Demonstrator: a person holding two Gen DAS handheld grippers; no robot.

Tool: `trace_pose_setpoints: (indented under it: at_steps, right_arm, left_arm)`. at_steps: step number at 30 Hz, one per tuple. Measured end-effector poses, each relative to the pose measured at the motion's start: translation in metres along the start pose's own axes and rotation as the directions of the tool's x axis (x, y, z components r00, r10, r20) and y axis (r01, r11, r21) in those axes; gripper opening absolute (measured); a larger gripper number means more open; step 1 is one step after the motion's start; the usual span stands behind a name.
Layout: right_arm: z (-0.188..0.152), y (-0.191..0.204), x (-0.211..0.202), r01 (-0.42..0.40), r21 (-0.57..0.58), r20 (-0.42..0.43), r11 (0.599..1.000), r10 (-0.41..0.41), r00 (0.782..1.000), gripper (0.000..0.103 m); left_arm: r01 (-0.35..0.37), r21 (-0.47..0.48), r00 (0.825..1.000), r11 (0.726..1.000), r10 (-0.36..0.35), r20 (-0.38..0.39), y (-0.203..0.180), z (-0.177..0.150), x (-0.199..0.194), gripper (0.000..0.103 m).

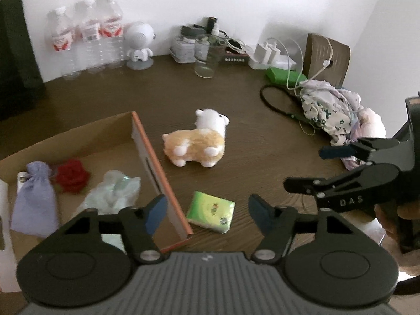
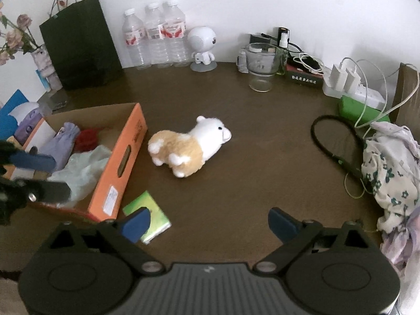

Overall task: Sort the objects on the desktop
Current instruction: 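Move both tools toward the plush alpaca and green tissue pack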

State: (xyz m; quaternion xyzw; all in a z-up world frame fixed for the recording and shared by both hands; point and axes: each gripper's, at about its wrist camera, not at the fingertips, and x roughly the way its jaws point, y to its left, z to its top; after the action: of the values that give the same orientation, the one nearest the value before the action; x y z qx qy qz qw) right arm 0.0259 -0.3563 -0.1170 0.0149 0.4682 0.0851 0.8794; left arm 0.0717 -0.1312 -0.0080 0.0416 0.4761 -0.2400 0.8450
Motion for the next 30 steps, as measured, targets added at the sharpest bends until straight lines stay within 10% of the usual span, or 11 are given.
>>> trace_pose_setpoints:
  at_steps: [12, 19, 30]
  right_arm:
    - [0.033, -0.017, 0.035, -0.118, 0.042, 0.002, 0.992, 0.118, 0.993, 0.090]
    - [0.046, -0.012, 0.050, -0.134, -0.253, 0.001, 0.958, 0.139, 0.990, 0.087]
    - [0.041, 0.016, 0.080, -0.053, -0.841, 0.005, 0.538, 0.105, 0.994, 0.082]
  left_arm:
    - [-0.031, 0.015, 0.996, 0.999, 0.033, -0.081, -0.027, 0.015, 0.053, 0.047]
    - [-0.067, 0.031, 0.988, 0.997, 0.071, -0.137, -0.037, 0.017, 0.076, 0.046]
    - [-0.126, 0.051, 0.967, 0.991, 0.134, -0.217, -0.046, 0.009, 0.103, 0.045]
